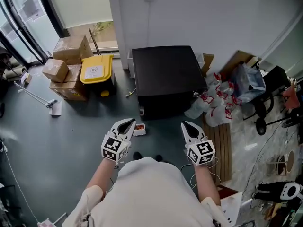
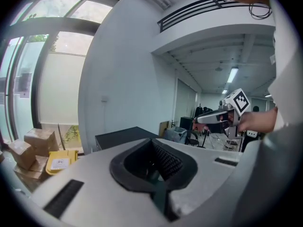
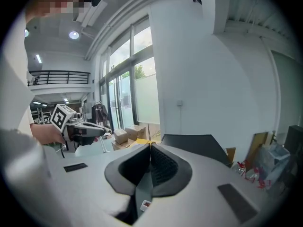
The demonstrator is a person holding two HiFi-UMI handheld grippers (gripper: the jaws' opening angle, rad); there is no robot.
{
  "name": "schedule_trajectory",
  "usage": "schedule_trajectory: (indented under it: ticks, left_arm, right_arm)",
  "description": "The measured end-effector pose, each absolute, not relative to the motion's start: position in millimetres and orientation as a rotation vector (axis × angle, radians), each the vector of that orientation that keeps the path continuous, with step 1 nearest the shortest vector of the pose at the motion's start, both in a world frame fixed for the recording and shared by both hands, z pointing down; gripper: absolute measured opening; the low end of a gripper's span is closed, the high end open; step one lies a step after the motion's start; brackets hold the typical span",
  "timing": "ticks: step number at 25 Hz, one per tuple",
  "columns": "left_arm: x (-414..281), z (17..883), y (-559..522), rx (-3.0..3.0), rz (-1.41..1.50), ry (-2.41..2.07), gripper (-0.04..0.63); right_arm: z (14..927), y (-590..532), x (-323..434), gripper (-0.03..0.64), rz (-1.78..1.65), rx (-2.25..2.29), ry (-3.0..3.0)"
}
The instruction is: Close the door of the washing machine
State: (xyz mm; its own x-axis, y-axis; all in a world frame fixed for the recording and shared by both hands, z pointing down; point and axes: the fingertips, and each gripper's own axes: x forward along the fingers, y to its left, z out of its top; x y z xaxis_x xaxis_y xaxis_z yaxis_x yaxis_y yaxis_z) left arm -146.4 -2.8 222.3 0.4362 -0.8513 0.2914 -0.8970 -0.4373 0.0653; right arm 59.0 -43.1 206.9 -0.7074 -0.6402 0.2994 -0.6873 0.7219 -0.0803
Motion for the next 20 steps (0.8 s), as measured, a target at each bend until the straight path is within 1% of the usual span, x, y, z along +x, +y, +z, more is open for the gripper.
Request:
schedule_trajectory:
  ticks: [11, 20]
  left_arm:
    - [-148.1, 218.6, 6.9, 2.46, 0.305, -1.564, 0.009]
    - [-160.3, 216.7, 7.7, 2.453, 0.304, -1.578, 0.009]
  right_arm:
    - [207.0, -40.0, 65.7, 0.032, 0.276, 1.064, -2.684]
    - [208.8, -40.8, 52.7, 0.032, 0.287, 1.053, -2.693]
